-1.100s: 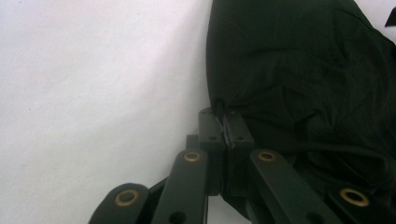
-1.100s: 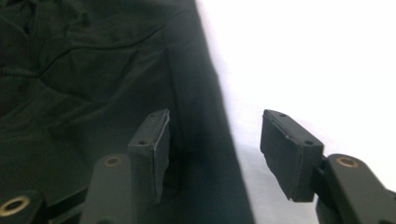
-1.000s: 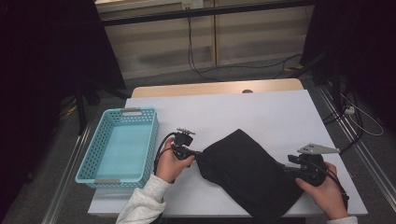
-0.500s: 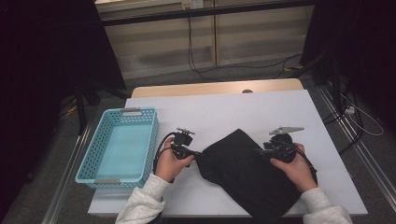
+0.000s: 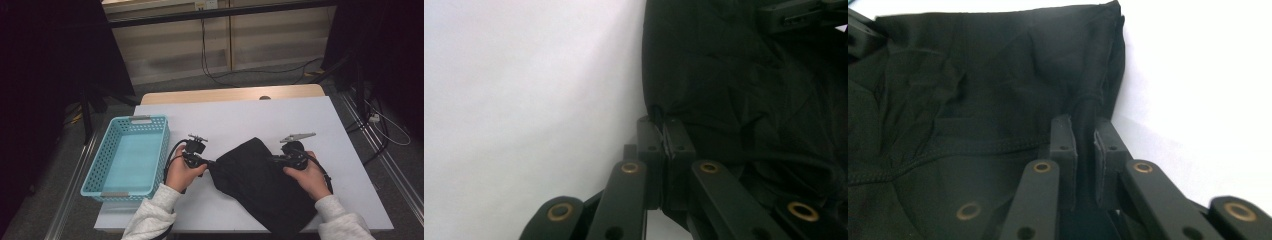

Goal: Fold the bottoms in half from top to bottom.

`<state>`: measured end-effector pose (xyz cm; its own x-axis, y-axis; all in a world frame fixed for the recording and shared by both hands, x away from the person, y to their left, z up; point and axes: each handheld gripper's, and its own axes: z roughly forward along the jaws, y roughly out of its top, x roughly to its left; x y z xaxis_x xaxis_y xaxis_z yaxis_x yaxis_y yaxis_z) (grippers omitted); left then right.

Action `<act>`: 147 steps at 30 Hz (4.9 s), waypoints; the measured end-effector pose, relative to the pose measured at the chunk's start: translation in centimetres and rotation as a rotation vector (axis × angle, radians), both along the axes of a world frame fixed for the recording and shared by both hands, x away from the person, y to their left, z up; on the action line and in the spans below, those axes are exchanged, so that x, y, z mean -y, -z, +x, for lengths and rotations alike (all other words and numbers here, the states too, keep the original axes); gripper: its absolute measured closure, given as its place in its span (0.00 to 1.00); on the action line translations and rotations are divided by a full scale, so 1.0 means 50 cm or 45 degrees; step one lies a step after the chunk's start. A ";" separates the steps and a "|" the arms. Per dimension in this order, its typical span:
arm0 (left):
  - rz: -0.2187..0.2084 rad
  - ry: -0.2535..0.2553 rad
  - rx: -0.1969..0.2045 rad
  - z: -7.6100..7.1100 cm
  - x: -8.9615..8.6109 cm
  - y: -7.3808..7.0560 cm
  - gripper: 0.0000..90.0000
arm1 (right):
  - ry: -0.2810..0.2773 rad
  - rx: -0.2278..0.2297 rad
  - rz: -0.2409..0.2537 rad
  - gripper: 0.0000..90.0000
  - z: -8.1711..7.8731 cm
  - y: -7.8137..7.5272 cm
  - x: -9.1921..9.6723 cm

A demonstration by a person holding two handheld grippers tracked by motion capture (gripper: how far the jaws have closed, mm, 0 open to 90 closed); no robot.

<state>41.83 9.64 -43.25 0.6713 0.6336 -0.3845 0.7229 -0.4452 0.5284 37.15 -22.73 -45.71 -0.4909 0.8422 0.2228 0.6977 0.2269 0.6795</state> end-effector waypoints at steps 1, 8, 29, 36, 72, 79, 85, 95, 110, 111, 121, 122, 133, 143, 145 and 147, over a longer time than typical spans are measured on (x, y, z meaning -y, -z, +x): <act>0.007 -0.001 0.004 0.006 -0.003 -0.003 0.98 | 0.001 0.007 -0.008 0.92 0.005 -0.001 -0.003; 0.039 -0.088 0.018 0.052 -0.030 -0.019 0.98 | 0.018 0.058 -0.025 0.92 0.062 -0.006 -0.030; 0.039 -0.060 0.230 0.011 -0.050 0.000 0.26 | 0.066 0.150 -0.070 0.74 -0.077 -0.036 0.025; 0.065 -0.057 0.252 0.011 -0.047 0.005 0.24 | 0.050 0.126 -0.124 0.75 -0.085 -0.014 0.014; 0.025 -0.085 0.298 0.006 -0.038 -0.011 0.21 | 0.035 0.070 -0.005 0.93 -0.140 -0.041 0.065; 0.011 -0.089 0.299 0.008 -0.035 -0.012 0.20 | 0.038 0.069 -0.001 0.93 -0.156 -0.044 0.075; 0.006 -0.085 0.286 0.009 -0.032 -0.012 0.20 | 0.042 0.058 -0.009 0.93 -0.167 -0.040 0.086; 0.014 -0.094 0.262 0.015 -0.035 -0.005 0.19 | 0.046 0.057 -0.026 0.93 -0.195 -0.047 0.104; 0.029 -0.067 0.256 0.009 -0.013 0.002 0.19 | 0.078 0.106 -0.121 0.54 -0.209 -0.044 0.118; 0.023 -0.072 0.259 0.008 -0.011 0.002 0.19 | 0.089 0.116 -0.115 0.50 -0.204 -0.042 0.115; 0.027 -0.073 0.223 0.006 -0.005 0.020 0.27 | 0.064 0.108 -0.166 0.40 -0.170 0.003 0.076; 0.030 -0.064 0.210 0.004 -0.005 0.024 0.33 | 0.076 0.113 -0.149 0.39 -0.170 0.005 0.077; 0.018 0.006 0.223 -0.025 0.004 0.011 0.82 | 0.099 0.140 -0.139 0.34 -0.171 0.013 0.080; -0.035 -0.006 0.264 -0.047 -0.025 -0.017 0.99 | 0.112 0.160 -0.124 0.34 -0.176 0.017 0.082; -0.028 0.000 0.260 -0.056 -0.034 -0.016 0.99 | 0.114 0.165 -0.127 0.33 -0.177 0.018 0.081; -0.007 -0.002 0.246 -0.060 -0.041 -0.008 0.98 | 0.116 0.166 -0.128 0.33 -0.177 0.018 0.080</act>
